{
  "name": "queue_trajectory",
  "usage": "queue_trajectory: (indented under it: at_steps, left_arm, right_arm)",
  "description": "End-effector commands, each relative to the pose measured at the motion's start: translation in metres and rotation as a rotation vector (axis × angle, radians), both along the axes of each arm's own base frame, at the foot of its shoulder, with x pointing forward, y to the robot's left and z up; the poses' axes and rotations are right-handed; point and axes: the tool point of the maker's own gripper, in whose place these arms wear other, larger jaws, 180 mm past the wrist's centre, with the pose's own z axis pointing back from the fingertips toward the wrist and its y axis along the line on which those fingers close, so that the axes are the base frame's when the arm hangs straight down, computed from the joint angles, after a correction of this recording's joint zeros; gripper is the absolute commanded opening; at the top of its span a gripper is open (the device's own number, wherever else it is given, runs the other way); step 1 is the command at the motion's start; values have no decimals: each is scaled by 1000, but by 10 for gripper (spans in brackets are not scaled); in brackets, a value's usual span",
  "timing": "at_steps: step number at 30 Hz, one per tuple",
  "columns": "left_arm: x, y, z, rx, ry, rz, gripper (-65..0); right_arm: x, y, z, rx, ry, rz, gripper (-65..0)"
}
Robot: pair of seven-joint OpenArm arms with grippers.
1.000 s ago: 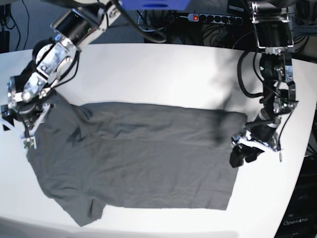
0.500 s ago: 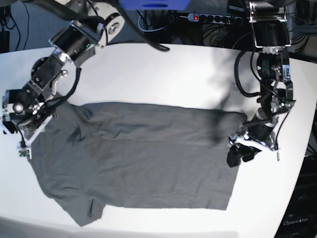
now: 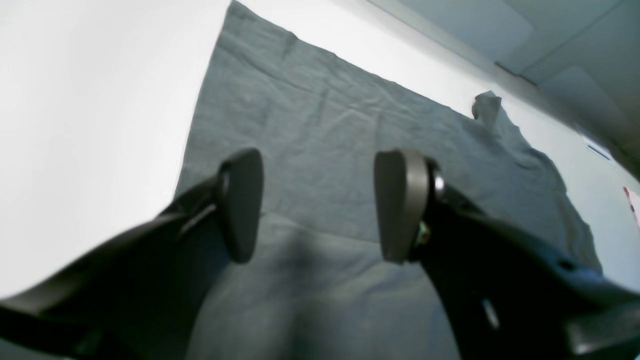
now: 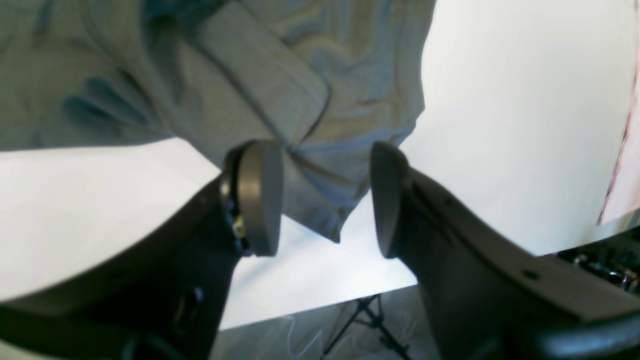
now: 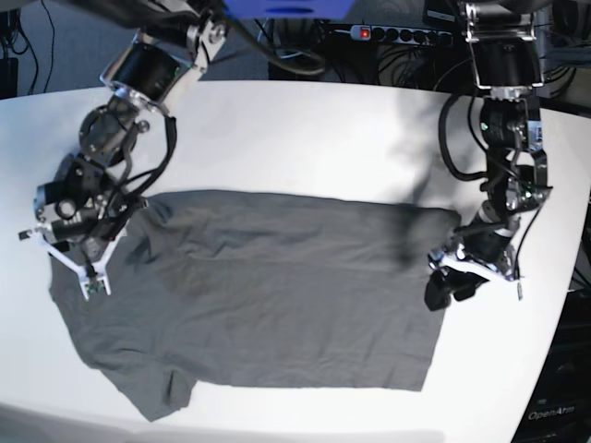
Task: Fold the T-shirt properly
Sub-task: 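Raise the right gripper and move it toward the sleeve and collar, then lower the right gripper onto the shirt's shoulder edge and pinch it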
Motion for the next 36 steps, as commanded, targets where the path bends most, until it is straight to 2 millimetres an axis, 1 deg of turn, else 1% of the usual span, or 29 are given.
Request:
queue_trajectory:
  at_steps: [1,9,12,15,16,18,20,24,27,30,34,35,36]
  left_arm:
    - [6,4,19,1,-63,4,-298]
    - [4,3,17,0,-58,4,-298]
    - [4,3,16,0,-57,4,-298]
    - [4,3,16,-2,-57,4,-298]
    - [4,3,16,-2,-57,4,-298]
    - [4,3,17,-2,-58,3,-298]
    - [4,3,17,-3,-59,3,-298]
    - [4,1,20,-3,-66,1,-298]
    - [4,1,20,-3,-66,1,-298]
    - [4,1,19,-3,-65,1,-298]
    - [4,1,19,-3,-65,1,-298]
    - [4,1,20,-3,-66,1,-298]
    - [4,1,20,-3,-66,1,-298]
  right_arm:
    - [4,-4,12,-15,-17,-18,-371]
    - [18,-5,25,0,-69,-24,-371]
    - [22,-8,25,99,-133,-58,-371]
    - [19,-19,25,149,-165,-119,-371]
    - [16,-23,23,156,-163,-137,-371]
    - [16,-22,13,177,-136,-144,-371]
    - [13,-26,5,176,-108,-144,-371]
    - [1,-22,-18,196,-32,-139,-371]
    - [2,-19,-23,194,-52,-110,-371]
    - [12,-16,-20,148,-85,-24,-371]
    - [25,5,-15,18,-36,199,-371]
    - [28,12,-15,-5,-30,238,-371]
    - [31,15,-14,-22,-38,238,-371]
